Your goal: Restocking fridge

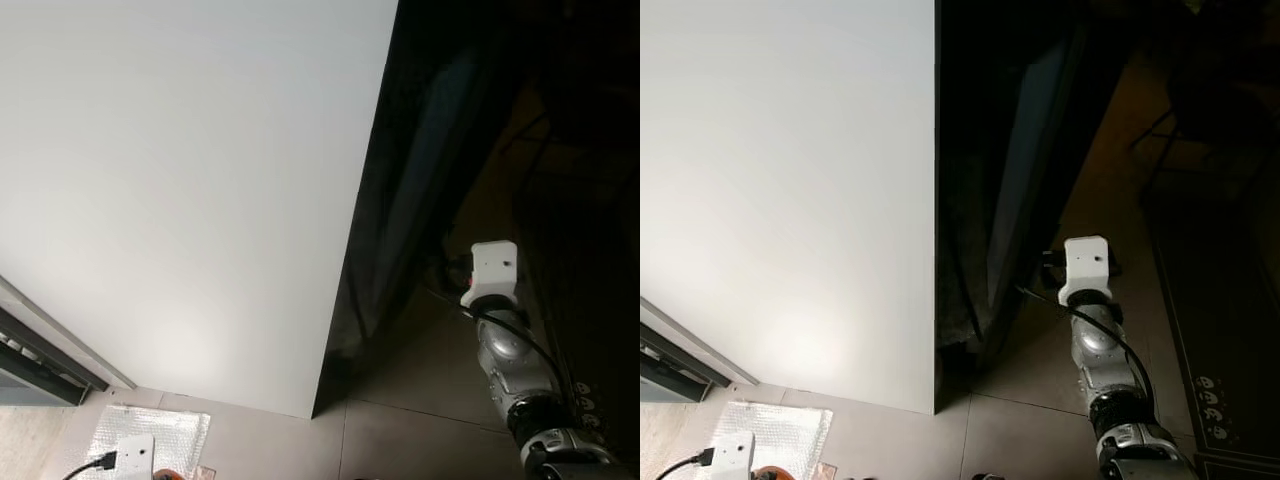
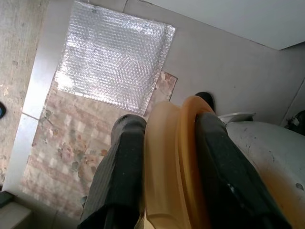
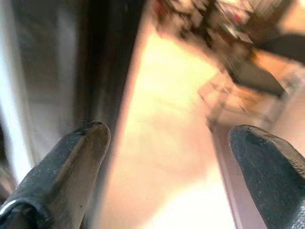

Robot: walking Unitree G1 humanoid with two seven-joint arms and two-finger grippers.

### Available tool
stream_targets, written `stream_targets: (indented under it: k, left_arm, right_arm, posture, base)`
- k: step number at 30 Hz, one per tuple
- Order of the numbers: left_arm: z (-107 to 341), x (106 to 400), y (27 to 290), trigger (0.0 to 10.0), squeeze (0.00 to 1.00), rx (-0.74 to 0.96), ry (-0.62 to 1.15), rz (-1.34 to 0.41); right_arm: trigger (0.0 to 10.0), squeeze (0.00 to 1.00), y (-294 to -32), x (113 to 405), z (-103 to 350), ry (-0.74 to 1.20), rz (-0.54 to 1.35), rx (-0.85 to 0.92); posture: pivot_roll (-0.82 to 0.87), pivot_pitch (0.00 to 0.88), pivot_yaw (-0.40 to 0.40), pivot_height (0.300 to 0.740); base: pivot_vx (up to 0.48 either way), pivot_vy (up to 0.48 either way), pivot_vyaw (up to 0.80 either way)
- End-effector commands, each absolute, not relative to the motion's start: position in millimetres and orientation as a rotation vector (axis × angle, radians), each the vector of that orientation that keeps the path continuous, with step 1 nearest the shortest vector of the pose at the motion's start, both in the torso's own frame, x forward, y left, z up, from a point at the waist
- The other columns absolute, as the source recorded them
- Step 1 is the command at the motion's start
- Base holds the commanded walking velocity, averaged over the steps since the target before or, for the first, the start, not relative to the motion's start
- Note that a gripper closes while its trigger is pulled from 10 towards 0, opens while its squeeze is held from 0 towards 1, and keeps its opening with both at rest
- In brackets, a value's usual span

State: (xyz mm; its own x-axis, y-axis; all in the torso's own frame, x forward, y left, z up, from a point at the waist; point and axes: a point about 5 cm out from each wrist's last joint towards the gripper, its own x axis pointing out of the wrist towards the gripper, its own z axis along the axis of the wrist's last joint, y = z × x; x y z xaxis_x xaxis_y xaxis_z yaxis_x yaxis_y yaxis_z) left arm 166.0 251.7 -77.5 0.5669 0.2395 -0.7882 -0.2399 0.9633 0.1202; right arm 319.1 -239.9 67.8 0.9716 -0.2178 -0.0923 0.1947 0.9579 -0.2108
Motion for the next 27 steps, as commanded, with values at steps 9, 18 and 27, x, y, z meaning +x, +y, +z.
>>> stream_targets:
  k: [9, 18, 27]
  left_arm:
    - [-83, 161, 241, 10.0, 0.00, -0.032, 0.966, 0.242]
    - [-83, 160, 242, 10.0, 0.00, -0.028, 0.967, 0.240]
    - [-84, 159, 241, 10.0, 0.00, -0.038, 0.973, 0.236]
  right_arm:
    - [10.0, 0.00, -274, 275, 17, 0.373, -0.387, -0.162]
    - [10.0, 0.00, -250, 244, -29, 0.622, -0.274, -0.097]
    - [10.0, 0.00, -212, 192, -76, 0.918, -0.093, 0.005]
  posture:
    - [-0.05, 0.149, -0.066, 0.740]
    - [-0.05, 0.151, -0.066, 0.740]
    - [-0.05, 0.158, -0.068, 0.740]
  base:
    - [0.000, 0.000, 0.00]
    - [0.000, 0.000, 0.00]
    - [0.000, 0.000, 0.00]
